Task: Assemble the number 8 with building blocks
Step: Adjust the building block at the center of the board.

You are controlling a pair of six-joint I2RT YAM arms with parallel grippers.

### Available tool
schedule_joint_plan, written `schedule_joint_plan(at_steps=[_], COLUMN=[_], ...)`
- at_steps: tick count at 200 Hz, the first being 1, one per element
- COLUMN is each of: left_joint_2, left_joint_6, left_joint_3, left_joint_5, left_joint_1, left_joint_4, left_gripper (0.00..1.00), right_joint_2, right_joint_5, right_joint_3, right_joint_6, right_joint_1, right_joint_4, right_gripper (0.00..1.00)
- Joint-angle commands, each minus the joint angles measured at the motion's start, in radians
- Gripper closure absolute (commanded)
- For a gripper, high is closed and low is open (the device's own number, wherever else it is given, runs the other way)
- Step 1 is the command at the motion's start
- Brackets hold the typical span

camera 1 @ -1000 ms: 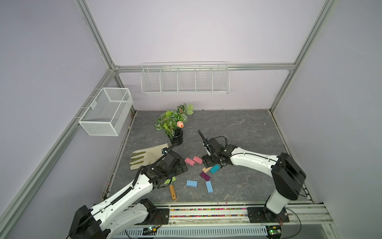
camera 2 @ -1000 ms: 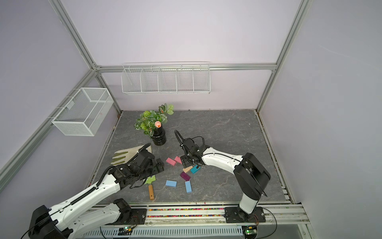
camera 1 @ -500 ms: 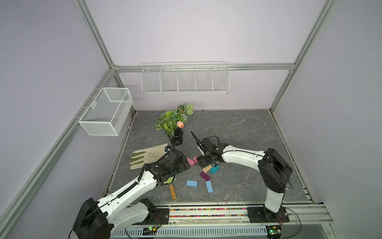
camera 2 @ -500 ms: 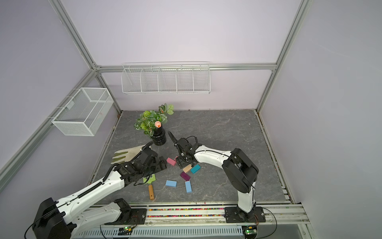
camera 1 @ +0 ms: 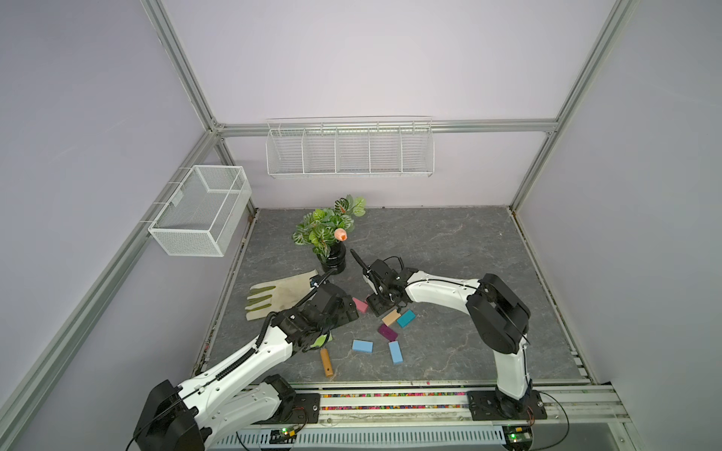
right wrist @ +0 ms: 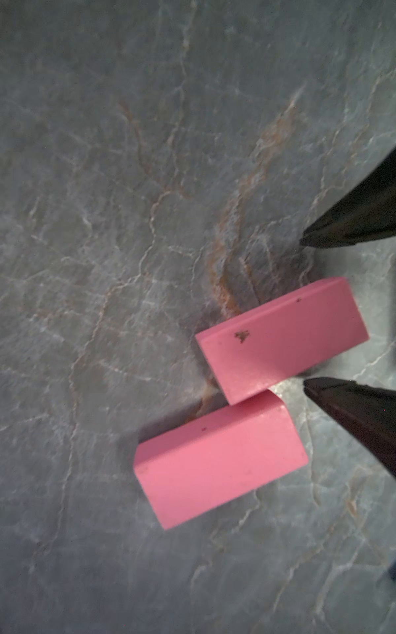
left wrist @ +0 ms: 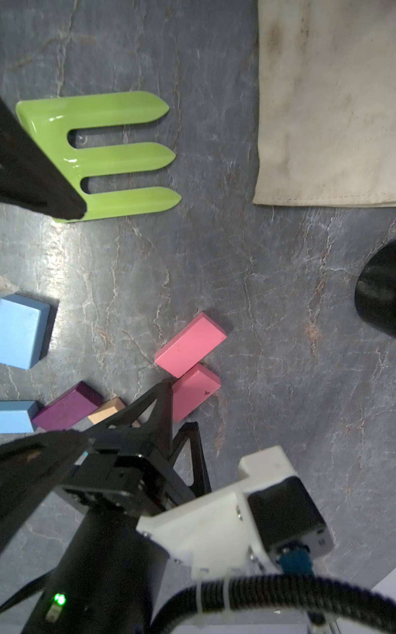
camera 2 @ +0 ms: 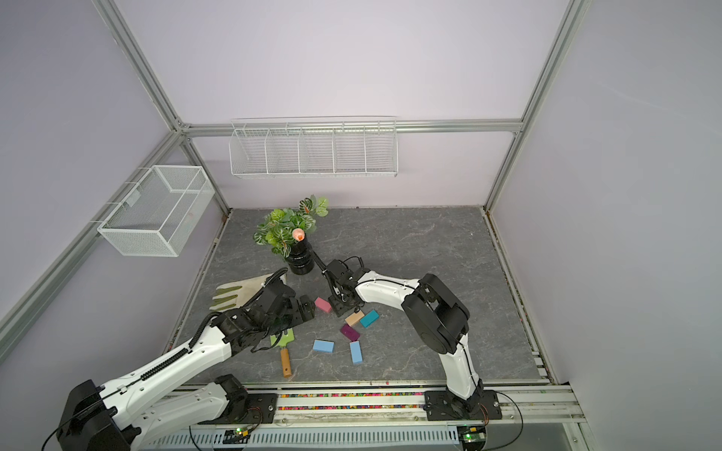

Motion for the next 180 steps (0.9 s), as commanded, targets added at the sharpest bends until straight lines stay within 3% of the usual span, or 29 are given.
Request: schedule_joint_plan(at_steps=[1, 103, 151, 180], left_joint_2=[-0.010, -0.016, -0.028, -0.035], left_joint_6=[-0.009, -0.004, 0.004, 0.015], left_joint_3=[-0.010, -0.004, -0.011, -0.015], left_joint_5=[-0.018, -0.026, -0.026, -0.025], left_joint_1=[-0.002, -0.003, -0.003, -0.003], left_joint_4=[-0.004, -0.002, 0.007, 0.021], left_gripper=[0.00, 0.00, 0.00, 0.00], right_joint_2=[0.017, 0.023, -0.010, -0.027], right_joint_5=[0.003, -0.004, 0.136, 0.145], right_joint_3=[0.016, -0.010, -0.014, -0.028], right_joint_6=[-0.006, 0.018, 0.019, 0.020], right_joint_1=[0.005, 0.000, -0.041, -0.098], right_joint_4=[-0.021, -0.008, -0.092, -0.096], right_gripper=[0.40, 0.64, 0.55, 0.50])
